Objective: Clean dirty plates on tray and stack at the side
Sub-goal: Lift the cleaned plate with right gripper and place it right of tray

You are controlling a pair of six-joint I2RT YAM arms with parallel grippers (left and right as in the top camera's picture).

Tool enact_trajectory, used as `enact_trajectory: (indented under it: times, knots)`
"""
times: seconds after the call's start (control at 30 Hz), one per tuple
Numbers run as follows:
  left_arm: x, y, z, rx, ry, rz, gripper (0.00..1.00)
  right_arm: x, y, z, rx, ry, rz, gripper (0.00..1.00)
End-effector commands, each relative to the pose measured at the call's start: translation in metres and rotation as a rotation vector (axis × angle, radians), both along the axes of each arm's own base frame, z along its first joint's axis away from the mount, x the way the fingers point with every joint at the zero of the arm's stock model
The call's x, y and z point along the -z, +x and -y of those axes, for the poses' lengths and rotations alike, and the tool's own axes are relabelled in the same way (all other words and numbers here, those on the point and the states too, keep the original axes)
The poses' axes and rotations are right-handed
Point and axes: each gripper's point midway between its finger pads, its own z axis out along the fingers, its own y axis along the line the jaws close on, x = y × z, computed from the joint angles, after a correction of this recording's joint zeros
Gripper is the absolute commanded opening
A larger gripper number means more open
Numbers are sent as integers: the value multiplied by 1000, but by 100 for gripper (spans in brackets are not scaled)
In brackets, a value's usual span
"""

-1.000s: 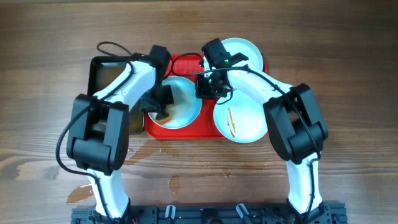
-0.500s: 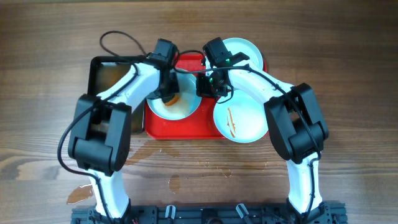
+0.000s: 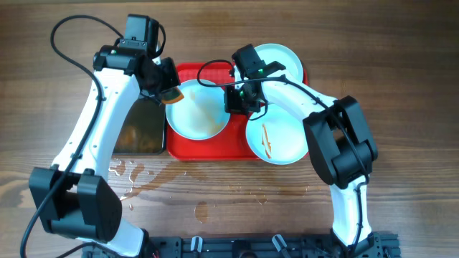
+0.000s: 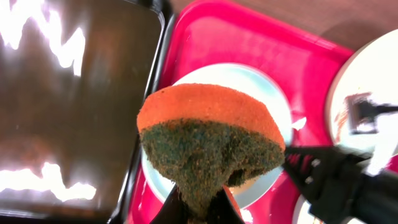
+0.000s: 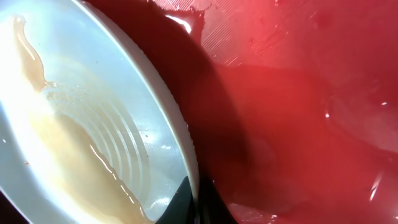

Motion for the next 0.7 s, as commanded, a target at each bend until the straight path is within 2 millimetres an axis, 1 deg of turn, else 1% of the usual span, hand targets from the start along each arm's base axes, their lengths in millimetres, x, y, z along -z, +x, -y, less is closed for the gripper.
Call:
enact_trajectory:
  times: [0.0,0.07,0.1,0.2,0.27,0.3,0.33,0.37,0.43,0.47,0.5,0.6,0.67]
  knots:
    - [1,0,-23,-34,30,-15,4,-21,7,8,-37,42,49,4]
    - [1,1,-37,-68,29,-18,4,-44,14,14,-51,33,120,4]
    - [1,2,-44,-88,29,-18,4,-55,17,22,-37,-10,159,5]
    - [0,6,-58,-124,28,-6,4,-90,22,51,2,-167,276,4]
    - [0,7,-63,-135,28,-3,4,-115,26,75,50,-303,374,4]
    - [0,7,-63,-135,28,-4,4,-137,29,92,90,-434,469,4]
    - [0,7,-63,-135,28,-4,4,-152,28,101,111,-533,539,4]
    - [0,7,-63,-135,28,-4,4,-160,28,104,120,-596,582,4]
    - [1,6,-63,-135,28,-5,4,-182,23,102,131,-779,722,4]
    - [1,6,-63,-135,28,-5,4,-188,20,96,133,-822,767,4]
    - [1,6,-63,-135,28,-5,4,-198,16,87,135,-863,831,4]
    - [1,6,-63,-135,28,-5,4,-218,5,63,132,-903,954,4]
    - [1,6,-63,-135,28,-5,4,-232,-3,56,145,-957,1024,4]
